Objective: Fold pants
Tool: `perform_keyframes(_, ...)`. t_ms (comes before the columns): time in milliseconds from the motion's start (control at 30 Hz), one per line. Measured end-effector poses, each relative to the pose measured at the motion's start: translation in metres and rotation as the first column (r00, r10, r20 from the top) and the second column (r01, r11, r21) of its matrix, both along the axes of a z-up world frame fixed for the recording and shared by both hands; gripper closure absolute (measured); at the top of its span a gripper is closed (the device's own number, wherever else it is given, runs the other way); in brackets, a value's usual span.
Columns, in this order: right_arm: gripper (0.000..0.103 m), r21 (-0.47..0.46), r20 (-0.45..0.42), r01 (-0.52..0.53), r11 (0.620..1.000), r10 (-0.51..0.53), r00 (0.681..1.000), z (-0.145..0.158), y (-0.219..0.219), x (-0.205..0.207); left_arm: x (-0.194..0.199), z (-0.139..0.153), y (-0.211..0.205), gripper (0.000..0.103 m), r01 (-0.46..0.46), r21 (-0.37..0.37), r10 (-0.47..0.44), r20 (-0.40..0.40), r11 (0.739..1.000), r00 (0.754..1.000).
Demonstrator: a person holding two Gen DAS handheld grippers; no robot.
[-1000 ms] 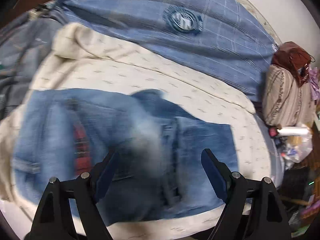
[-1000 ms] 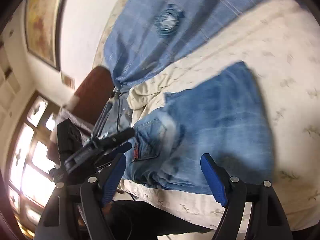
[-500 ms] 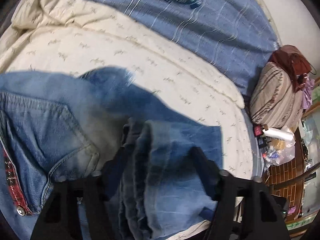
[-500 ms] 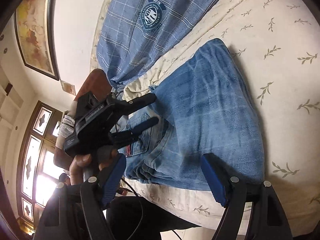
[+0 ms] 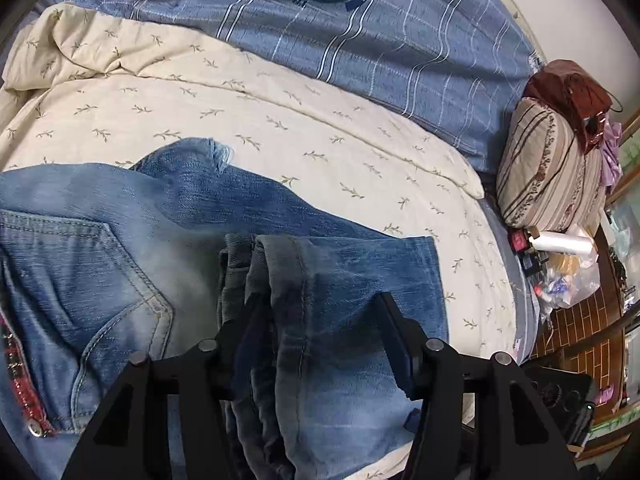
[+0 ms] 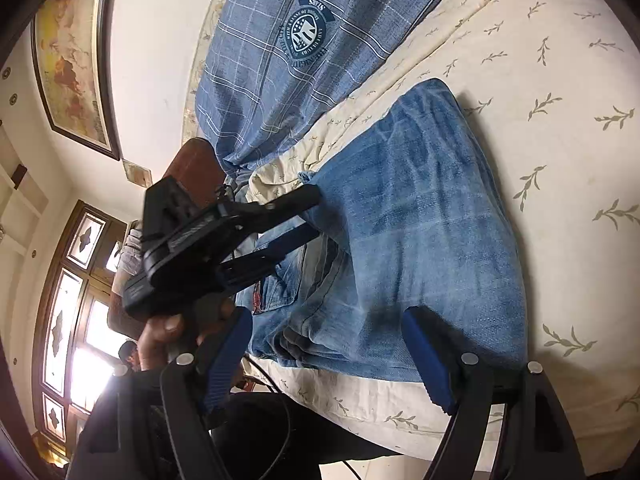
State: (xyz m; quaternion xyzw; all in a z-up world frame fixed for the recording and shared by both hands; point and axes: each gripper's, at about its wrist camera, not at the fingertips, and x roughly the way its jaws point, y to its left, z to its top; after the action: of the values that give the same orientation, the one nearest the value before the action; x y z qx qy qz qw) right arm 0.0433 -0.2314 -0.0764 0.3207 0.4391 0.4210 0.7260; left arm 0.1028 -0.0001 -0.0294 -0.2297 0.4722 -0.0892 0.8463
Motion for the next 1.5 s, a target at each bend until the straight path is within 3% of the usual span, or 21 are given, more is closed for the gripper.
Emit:
perform_keyframes(33, 0.024, 0.0, -0.001, -0.002, 1.0, 0.002, 1.0, 0.0, 0.0, 0.0, 0.0, 0.001, -0.001, 0.07, 0.001, 0.014, -0.001, 0.002, 1.0, 1.0)
perform_keyframes(100, 0.024, -0.001, 0.001, -0.002, 1.0, 0.002, 1.0, 0.0, 0.0, 0.0, 0.003, 0.008, -0.005, 0.085, -0.003, 0.077, 0.001, 0.021, 0.997, 1.0)
perform_keyframes(233, 0.024, -0.01, 0.005, -0.008, 1.0, 0.008, 1.0, 0.002, 0.002, 0.0, 0.0, 0.024, -0.013, 0.087, -0.03, 0.219, 0.019, 0.054, 0.975, 0.998)
perform_keyframes(300, 0.024, -0.012, 0.012, -0.008, 1.0, 0.008, 1.0, 0.004, 0.001, -0.001, -0.004, 0.029, -0.021, 0.088, -0.052, 0.325, 0.031, 0.07, 0.944, 0.997)
perform_keyframes(333, 0.024, -0.012, 0.011, -0.009, 1.0, 0.009, 1.0, 0.004, 0.001, -0.001, -0.002, 0.026, -0.025, 0.087, -0.048, 0.361, 0.033, 0.046, 0.931, 0.998)
perform_keyframes(400, 0.024, -0.018, 0.003, -0.005, 1.0, 0.005, 1.0, 0.002, 0.0, 0.0, 0.011, 0.0, -0.028, 0.084, 0.009, 0.401, 0.03, -0.092, 0.916, 0.995)
perform_keyframes(433, 0.024, -0.022, -0.004, -0.005, 1.0, 0.005, 1.0, 0.002, 0.0, 0.001, 0.016, -0.014, -0.022, 0.083, -0.003, 0.397, 0.058, -0.126, 0.918, 0.99)
perform_keyframes(500, 0.024, -0.018, -0.007, -0.007, 1.0, 0.007, 1.0, 0.002, -0.002, 0.001, 0.016, -0.009, -0.019, 0.078, -0.024, 0.384, 0.066, -0.098, 0.923, 0.993)
perform_keyframes(533, 0.024, -0.019, 0.001, -0.005, 1.0, 0.005, 1.0, 0.004, -0.003, 0.0, 0.015, -0.006, -0.019, 0.067, -0.024, 0.371, 0.061, -0.09, 0.928, 0.994)
perform_keyframes(600, 0.024, -0.019, 0.006, -0.005, 1.0, 0.005, 1.0, 0.005, -0.005, 0.0, 0.007, 0.006, -0.017, 0.055, -0.029, 0.357, 0.047, -0.043, 0.934, 0.998)
perform_keyframes(700, 0.024, -0.004, 0.023, 0.01, 1.0, -0.01, 1.0, 0.011, -0.01, -0.002, -0.015, 0.026, -0.013, 0.054, -0.053, 0.352, 0.036, 0.054, 0.935, 0.998)
perform_keyframes(800, 0.024, 0.02, 0.024, 0.031, 0.999, -0.032, 0.999, 0.013, -0.018, -0.001, -0.04, 0.035, -0.012, 0.05, -0.033, 0.286, 0.002, 0.106, 0.958, 0.994)
perform_keyframes(867, 0.024, 0.02, -0.01, 0.047, 0.999, -0.047, 0.999, 0.006, -0.02, 0.003, -0.047, 0.021, -0.018, 0.045, 0.008, 0.291, -0.025, 0.054, 0.957, 0.998)
perform_keyframes(900, 0.024, 0.006, -0.04, 0.049, 0.999, -0.049, 0.998, 0.0, -0.02, 0.006, -0.046, 0.007, -0.023, 0.045, 0.031, 0.32, -0.029, -0.012, 0.947, 1.0)
perform_keyframes(933, 0.024, -0.016, -0.072, 0.05, 0.999, -0.051, 0.996, -0.007, -0.019, 0.009, -0.04, -0.024, -0.027, 0.043, 0.09, 0.362, -0.038, -0.149, 0.928, 0.988)
perform_keyframes(1033, 0.023, -0.003, -0.118, 0.06, 0.998, -0.06, 0.991, -0.004, -0.021, 0.013, -0.048, -0.022, -0.033, 0.043, 0.07, 0.414, -0.033, -0.096, 0.908, 0.995)
perform_keyframes(1100, 0.023, -0.001, -0.085, 0.048, 0.999, -0.048, 0.995, 0.01, -0.022, 0.015, -0.051, -0.006, -0.032, 0.043, 0.056, 0.365, -0.051, -0.025, 0.929, 0.998)
perform_keyframes(1200, 0.023, -0.012, -0.047, 0.043, 0.999, -0.044, 0.998, 0.03, -0.023, 0.028, -0.051, 0.022, -0.034, 0.043, 0.029, 0.376, -0.07, 0.095, 0.926, 0.993)
perform_keyframes(1267, 0.023, -0.006, -0.046, 0.054, 0.999, -0.054, 0.997, 0.04, -0.025, 0.043, -0.039, 0.032, -0.028, 0.041, 0.043, 0.293, -0.087, 0.137, 0.955, 0.987)
perform_keyframes(1433, 0.023, 0.08, -0.129, 0.022, 0.997, -0.011, 0.992, 0.038, -0.027, 0.087, 0.0, 0.006, -0.017, 0.042, 0.033, 0.2, -0.046, 0.062, 0.979, 0.997)
perform_keyframes(1500, 0.023, 0.134, -0.181, 0.01, 0.991, 0.014, 0.983, 0.029, -0.025, 0.101, 0.008, -0.012, -0.018, 0.043, 0.017, 0.265, -0.016, -0.006, 0.964, 1.0)
